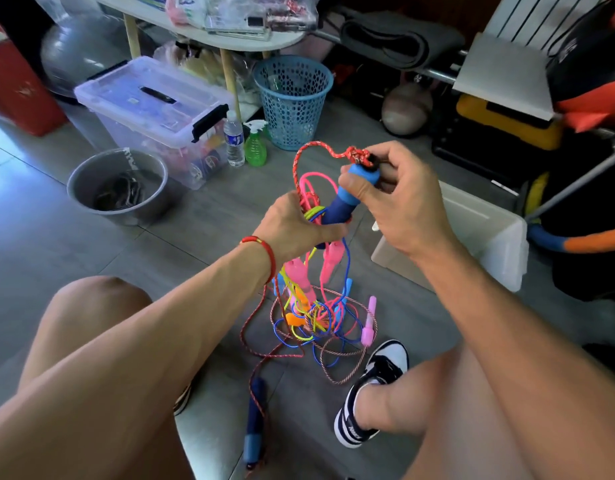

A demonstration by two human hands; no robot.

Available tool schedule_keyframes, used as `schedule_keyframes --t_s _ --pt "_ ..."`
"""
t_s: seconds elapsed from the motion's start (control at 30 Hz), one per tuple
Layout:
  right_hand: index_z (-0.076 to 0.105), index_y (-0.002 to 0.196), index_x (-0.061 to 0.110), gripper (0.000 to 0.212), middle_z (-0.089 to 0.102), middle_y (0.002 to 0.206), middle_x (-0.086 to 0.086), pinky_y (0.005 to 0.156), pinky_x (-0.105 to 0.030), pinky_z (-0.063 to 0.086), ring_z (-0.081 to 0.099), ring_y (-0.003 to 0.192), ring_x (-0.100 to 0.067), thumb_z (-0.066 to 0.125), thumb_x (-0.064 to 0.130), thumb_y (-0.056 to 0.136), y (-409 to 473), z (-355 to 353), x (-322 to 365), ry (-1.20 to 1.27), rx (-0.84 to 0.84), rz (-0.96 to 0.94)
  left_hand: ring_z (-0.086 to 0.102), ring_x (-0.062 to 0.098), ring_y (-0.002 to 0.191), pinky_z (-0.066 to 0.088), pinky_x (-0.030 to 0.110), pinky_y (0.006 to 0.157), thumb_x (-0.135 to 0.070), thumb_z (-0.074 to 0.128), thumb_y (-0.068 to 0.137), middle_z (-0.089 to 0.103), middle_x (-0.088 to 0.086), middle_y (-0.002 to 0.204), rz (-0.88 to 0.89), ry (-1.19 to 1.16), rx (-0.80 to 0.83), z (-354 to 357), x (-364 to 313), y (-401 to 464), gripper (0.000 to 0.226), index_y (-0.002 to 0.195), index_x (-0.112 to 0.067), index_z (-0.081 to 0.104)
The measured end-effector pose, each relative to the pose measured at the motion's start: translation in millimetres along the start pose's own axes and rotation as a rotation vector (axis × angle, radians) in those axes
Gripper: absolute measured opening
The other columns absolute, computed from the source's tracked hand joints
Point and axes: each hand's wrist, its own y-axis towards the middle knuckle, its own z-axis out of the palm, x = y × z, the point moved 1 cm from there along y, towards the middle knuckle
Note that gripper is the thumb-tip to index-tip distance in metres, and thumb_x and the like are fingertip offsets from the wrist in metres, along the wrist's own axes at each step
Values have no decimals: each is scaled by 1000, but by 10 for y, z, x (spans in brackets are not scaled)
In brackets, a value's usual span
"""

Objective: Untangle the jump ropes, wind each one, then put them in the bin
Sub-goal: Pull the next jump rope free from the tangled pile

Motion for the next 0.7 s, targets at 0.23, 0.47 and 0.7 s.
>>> schedule_keyframes --t_s 0.23,0.47,0.7 --pt "49 100 10 50 52 78 15 64 -10 37 49 68 4 81 43 82 -130 83 194 -263 -41 -201 65 19 95 52 32 85 -26 90 62 70 3 104 6 54 50 121 92 47 58 111 -15 63" --pt "55 93 13 13 55 75 2 52 -38 55 60 64 -19 61 25 95 111 -360 75 148 -435 10 48 25 71 45 32 66 -15 80 75 54 5 77 80 368 209 -9 120 47 22 87 -9 63" --pt "64 89 22 14 70 79 1 66 -43 58 70 69 -20 64 35 87 158 -622 -254 -181 -431 153 56 22 63 53 38 61 1 74 81 64 21 71 119 65 344 -173 73 16 7 86 -4 75"
